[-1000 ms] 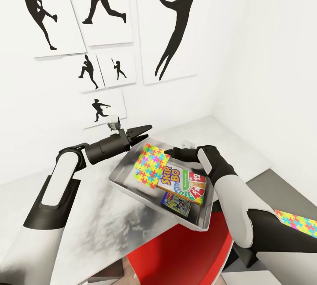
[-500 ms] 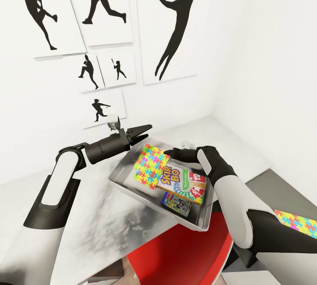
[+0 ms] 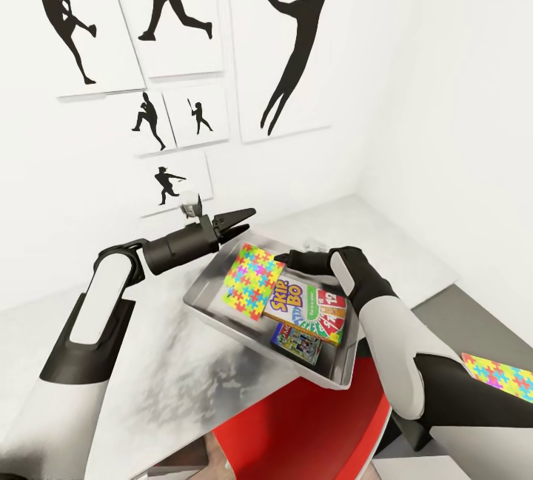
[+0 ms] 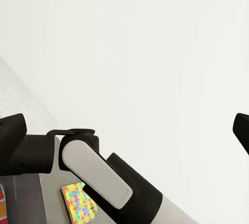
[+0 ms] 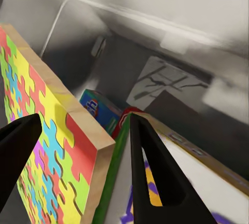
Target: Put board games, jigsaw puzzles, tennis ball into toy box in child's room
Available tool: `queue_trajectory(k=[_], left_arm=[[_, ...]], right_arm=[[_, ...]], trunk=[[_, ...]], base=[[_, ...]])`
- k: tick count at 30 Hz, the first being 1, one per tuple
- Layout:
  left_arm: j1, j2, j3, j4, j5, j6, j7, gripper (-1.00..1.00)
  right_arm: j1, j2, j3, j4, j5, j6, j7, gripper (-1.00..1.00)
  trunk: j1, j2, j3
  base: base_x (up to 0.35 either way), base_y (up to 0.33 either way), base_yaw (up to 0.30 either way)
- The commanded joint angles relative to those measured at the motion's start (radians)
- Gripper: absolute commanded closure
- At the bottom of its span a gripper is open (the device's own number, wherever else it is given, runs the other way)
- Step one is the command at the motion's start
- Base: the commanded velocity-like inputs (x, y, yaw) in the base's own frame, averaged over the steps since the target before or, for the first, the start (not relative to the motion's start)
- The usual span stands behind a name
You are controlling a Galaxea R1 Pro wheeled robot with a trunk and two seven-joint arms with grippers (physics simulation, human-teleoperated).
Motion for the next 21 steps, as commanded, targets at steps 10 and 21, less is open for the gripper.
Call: queue_trajectory(k=[10, 21], left_arm=[[-0.005, 0.000, -0.001, 0.000, -0.006, 0.001, -0.008, -1.00], [-0.007, 0.000, -0.001, 0.000, -0.006, 0.001, -0.008, -1.00]], right_arm=[[0.000, 0.001, -0.006, -0.001, -0.005, 0.009, -0.003, -1.00], [0.000, -0.001, -0.006, -0.001, -0.003, 0.009, -0.006, -1.00]], trunk=[[0.001, -0.002, -0.002], [0.001, -0.002, -0.002]], base=[[0.000, 0.000, 0.000], [0.000, 0.000, 0.000]])
